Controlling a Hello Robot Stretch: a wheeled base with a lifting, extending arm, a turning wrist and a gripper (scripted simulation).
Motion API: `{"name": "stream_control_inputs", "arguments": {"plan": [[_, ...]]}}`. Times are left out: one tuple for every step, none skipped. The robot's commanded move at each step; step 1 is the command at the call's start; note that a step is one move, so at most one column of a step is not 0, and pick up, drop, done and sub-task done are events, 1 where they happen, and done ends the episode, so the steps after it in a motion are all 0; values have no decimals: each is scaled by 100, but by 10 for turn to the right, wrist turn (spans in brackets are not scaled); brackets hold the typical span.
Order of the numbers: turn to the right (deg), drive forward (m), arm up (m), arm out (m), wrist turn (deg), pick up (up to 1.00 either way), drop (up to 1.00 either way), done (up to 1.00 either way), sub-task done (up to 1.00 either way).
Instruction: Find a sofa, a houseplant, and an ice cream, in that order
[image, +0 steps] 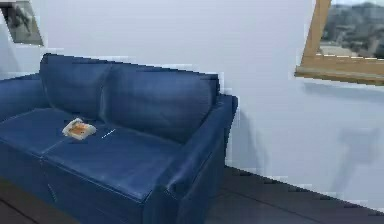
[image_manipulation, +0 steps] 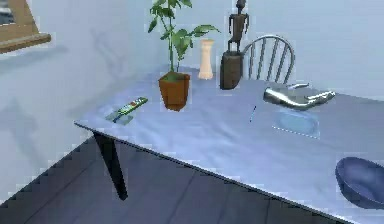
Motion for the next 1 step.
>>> {"name": "stream_control_inputs", "arguments": {"plan": [[-450, 0, 0, 0, 0, 0, 0, 0, 0]]}}
